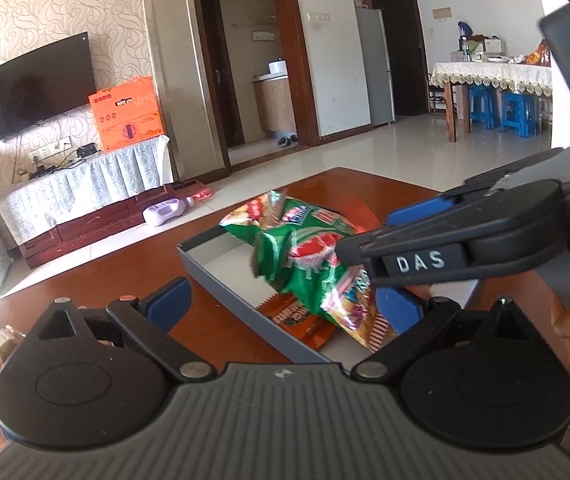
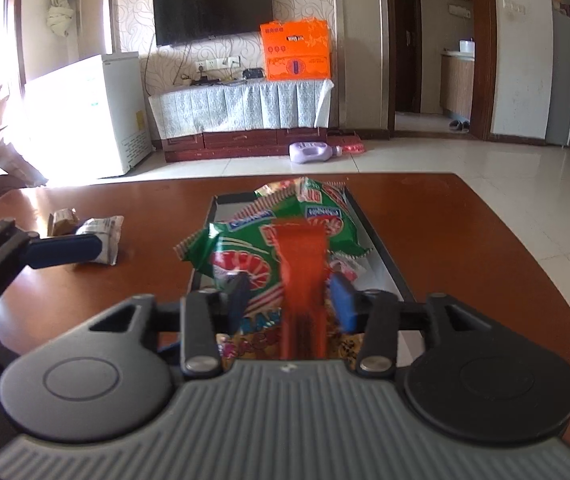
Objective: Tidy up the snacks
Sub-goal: 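Open left tool dropping prawn-cracker bag in tray while right tool releases orange bar, then move left tool to brown-wrapped chocolate while right tool approaches clear white packet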
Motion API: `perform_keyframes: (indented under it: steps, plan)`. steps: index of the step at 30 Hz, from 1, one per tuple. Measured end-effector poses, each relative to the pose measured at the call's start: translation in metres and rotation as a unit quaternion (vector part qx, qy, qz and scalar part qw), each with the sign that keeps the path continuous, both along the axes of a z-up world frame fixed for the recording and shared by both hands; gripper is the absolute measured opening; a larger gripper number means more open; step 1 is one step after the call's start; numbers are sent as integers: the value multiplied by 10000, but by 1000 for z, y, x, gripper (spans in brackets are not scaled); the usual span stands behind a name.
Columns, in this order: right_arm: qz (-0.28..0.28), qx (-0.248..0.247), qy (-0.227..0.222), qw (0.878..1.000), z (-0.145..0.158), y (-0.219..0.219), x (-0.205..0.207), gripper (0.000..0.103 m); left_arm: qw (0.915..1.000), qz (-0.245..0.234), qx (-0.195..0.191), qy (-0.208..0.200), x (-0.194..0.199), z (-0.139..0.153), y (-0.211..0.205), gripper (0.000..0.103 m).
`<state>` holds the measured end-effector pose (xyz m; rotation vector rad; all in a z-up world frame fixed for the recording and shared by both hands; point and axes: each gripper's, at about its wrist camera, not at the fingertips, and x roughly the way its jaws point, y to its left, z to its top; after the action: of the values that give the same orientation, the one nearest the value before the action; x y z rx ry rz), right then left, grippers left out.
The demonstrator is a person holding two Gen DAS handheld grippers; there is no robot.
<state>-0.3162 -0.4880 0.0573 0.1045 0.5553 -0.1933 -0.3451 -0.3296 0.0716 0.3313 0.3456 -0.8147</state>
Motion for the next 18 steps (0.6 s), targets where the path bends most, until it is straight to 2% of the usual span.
perform_keyframes:
  steps: [2, 3, 11, 18]
  plan:
    - [37, -149, -118, 9998, 4, 8, -2, 71, 10000, 32, -38, -9, 2, 2, 7, 101]
    - [72, -203, -191, 9996, 5, 12, -2, 72, 10000, 56, -56, -18, 4, 4, 11, 101]
    - [292, -361, -425, 9980, 11, 36, 2, 72, 9997, 217, -92, -85, 13, 14, 38, 101]
    - [475, -433, -451, 9969, 16, 58, 9, 73, 9991, 415, -46, -117, 25, 21, 55, 102]
